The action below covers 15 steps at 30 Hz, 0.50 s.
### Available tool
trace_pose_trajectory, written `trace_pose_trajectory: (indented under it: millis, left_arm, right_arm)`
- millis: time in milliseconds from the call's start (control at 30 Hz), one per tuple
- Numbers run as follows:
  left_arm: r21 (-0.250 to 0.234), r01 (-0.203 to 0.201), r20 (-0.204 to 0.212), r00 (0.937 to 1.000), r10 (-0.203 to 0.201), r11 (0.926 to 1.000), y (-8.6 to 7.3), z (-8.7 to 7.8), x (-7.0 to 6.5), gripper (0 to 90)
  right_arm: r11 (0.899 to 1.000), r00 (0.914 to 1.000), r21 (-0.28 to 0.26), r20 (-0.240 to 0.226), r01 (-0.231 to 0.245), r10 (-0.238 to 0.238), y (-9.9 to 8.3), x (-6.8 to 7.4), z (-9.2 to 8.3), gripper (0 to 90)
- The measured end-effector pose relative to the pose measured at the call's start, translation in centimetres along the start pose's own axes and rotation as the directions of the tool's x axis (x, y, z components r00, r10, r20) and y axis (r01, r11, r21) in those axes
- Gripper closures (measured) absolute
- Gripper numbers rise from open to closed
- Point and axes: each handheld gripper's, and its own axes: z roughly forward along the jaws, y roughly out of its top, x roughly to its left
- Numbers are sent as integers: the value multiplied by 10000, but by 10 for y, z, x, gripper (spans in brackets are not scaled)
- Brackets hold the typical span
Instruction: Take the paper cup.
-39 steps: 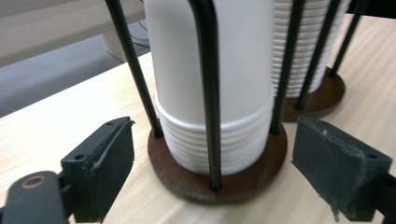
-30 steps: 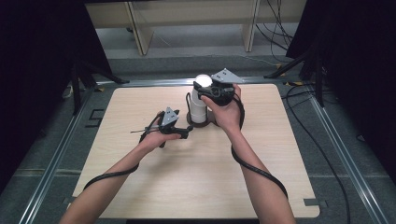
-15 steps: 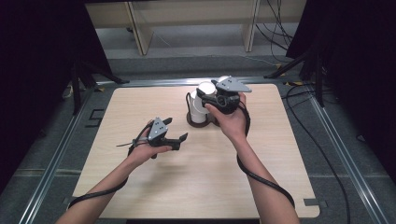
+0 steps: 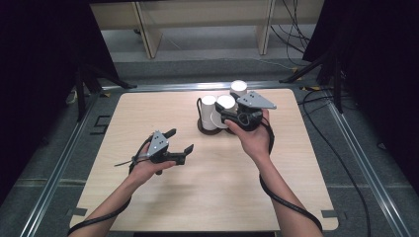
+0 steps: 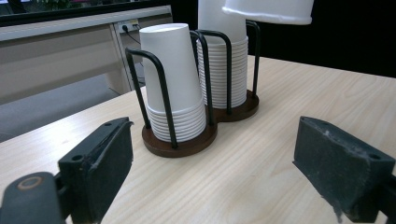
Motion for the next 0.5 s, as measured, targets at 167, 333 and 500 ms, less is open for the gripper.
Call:
trace_pose_trajectory:
  millis: [167,333,500]
  left_arm:
    - [32,74,143,9999,-74,10000,-7,-10,-7,113]
    - [288,247,142,9996,-251,9993,-14,-22,-12,113]
    - [169,346,120,9993,-348,9993,-16,-28,-13,114]
  right_arm:
    - [9999,9999,7,-32,-131,131,-12,0,-11,363]
    - [9991,9991,-23,-3,-427,427,-26,-2,-22,363]
    - [9989,9989,101,44,-459,459,-40,-4,-34,363]
